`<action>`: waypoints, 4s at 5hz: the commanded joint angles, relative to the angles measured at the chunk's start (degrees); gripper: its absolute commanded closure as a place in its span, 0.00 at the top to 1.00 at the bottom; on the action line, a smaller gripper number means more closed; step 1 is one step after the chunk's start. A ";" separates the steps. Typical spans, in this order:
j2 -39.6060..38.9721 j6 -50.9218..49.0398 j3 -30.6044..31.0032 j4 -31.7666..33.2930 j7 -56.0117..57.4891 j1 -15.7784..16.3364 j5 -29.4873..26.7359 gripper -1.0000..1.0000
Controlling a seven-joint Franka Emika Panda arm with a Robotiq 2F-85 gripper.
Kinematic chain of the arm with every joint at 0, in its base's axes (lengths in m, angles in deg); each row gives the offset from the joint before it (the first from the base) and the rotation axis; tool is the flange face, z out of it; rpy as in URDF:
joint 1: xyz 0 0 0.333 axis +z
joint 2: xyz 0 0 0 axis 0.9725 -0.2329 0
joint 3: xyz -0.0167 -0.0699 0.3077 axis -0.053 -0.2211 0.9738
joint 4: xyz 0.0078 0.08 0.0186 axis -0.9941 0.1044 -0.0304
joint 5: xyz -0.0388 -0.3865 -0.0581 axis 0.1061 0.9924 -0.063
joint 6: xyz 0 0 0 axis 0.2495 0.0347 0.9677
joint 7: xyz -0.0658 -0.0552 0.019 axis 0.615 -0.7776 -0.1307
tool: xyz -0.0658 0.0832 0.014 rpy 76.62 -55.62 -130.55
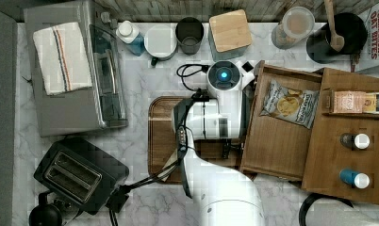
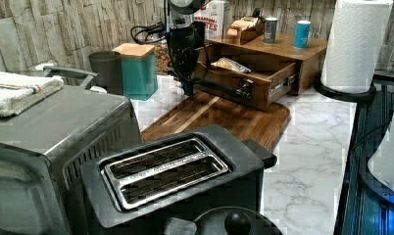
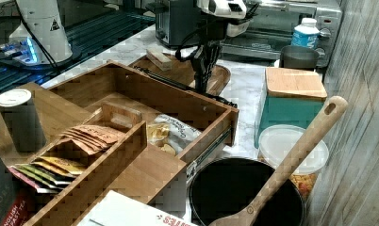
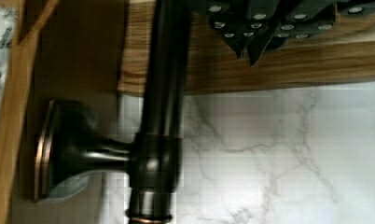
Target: Close the drawer.
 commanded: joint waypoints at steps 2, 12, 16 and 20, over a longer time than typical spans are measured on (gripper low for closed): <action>6.00 -5.14 -5.62 -2.27 12.50 -10.53 -3.24 0.00; 5.36 4.30 -12.38 -4.46 20.24 -23.29 5.13 0.00; 5.12 4.52 -16.16 -4.39 21.31 -19.74 3.45 0.00; 5.06 4.57 -17.02 -4.37 21.58 -18.93 3.05 0.00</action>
